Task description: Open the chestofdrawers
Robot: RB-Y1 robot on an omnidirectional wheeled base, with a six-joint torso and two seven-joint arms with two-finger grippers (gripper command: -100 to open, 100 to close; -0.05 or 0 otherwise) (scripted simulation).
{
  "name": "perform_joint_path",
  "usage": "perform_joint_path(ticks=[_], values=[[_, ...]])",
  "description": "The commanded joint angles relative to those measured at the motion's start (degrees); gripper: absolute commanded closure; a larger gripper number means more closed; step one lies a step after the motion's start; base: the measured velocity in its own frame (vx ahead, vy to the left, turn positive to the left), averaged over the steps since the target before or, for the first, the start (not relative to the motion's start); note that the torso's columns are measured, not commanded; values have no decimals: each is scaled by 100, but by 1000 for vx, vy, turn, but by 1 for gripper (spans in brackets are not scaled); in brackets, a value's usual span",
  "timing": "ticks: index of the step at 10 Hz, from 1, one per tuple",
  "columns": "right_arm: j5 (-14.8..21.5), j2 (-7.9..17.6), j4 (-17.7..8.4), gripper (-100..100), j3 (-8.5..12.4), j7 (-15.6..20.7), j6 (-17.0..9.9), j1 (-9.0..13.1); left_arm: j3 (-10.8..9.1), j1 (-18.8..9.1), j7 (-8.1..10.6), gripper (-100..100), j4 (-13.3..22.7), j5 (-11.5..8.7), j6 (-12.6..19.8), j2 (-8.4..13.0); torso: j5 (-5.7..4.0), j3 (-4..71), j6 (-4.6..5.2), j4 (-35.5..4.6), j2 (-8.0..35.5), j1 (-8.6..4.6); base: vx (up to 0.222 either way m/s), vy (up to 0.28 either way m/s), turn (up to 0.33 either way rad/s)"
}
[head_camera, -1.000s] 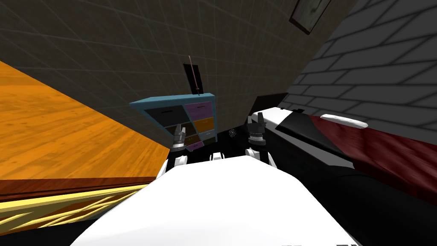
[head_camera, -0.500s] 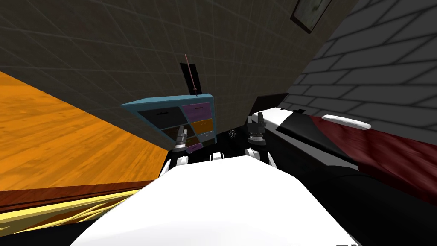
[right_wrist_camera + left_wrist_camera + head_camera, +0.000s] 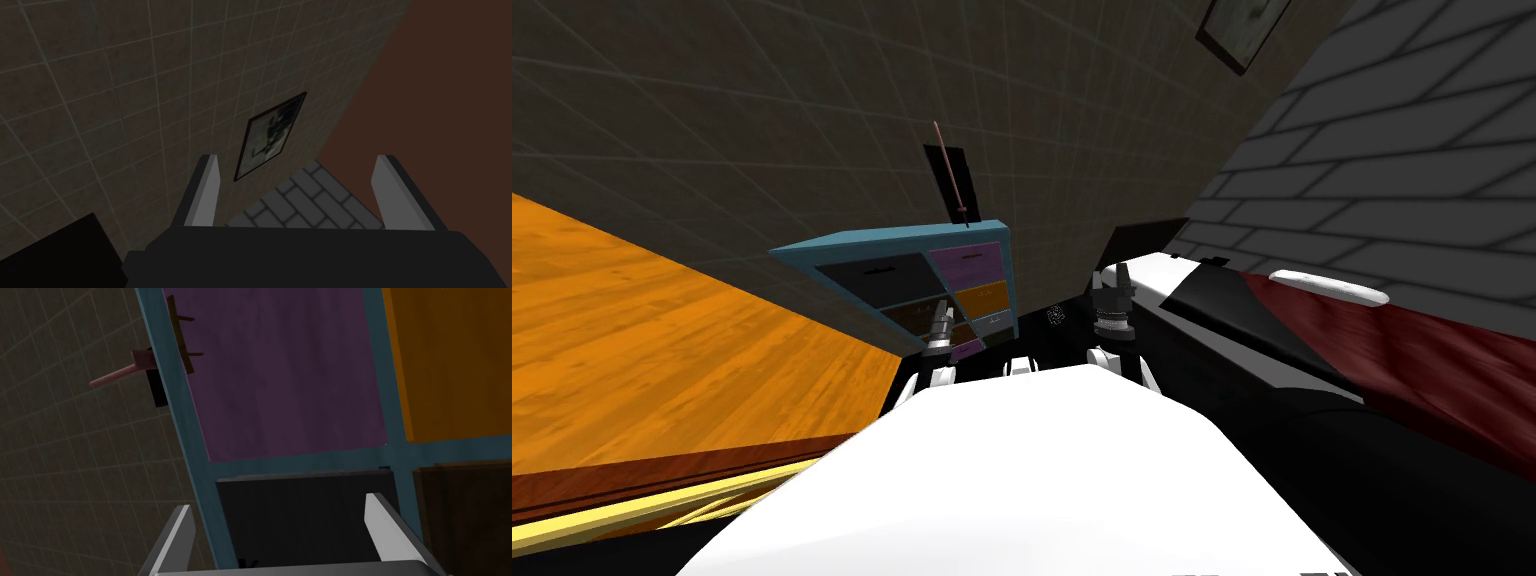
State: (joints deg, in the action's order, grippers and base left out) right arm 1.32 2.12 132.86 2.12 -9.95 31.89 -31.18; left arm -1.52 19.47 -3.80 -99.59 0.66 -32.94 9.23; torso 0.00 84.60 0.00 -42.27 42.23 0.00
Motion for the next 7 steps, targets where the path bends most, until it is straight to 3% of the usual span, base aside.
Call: perform_joint_path(ticks=[1,7], values=[[0,0,0,0,0,0,0,0,-19,-106,14,-100,422,-11,-93,8,-1,1,0,0,0,-1,98,-37,-7],[0,0,0,0,0,0,0,0,-43,-338,21,-100,1290,-21,-254,-105,2,-6,0,-3,9,6,72,-40,-7]])
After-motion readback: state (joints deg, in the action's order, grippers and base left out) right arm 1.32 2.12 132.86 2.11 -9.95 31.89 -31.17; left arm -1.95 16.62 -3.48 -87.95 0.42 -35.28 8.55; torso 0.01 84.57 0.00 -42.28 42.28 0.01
